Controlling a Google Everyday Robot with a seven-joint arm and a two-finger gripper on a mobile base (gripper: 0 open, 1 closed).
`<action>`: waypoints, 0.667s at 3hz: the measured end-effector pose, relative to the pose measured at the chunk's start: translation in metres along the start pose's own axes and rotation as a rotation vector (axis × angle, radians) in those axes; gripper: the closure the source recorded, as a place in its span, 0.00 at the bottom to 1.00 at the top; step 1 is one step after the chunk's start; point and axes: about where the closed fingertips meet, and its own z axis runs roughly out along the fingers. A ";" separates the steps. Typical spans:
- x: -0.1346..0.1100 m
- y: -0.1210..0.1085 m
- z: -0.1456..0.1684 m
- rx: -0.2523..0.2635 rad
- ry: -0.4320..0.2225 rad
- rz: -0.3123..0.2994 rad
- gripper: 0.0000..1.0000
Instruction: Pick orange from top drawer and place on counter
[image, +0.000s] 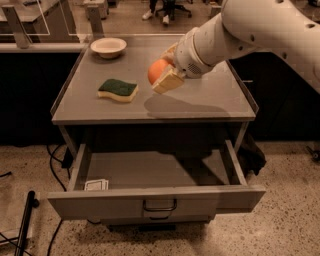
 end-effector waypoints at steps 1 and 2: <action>0.004 -0.003 -0.001 0.027 0.014 0.013 1.00; 0.024 -0.015 -0.001 0.078 0.039 0.053 1.00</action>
Offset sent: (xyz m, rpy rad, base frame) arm 0.0318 -0.0500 -0.0137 0.0063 -0.0375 -0.1921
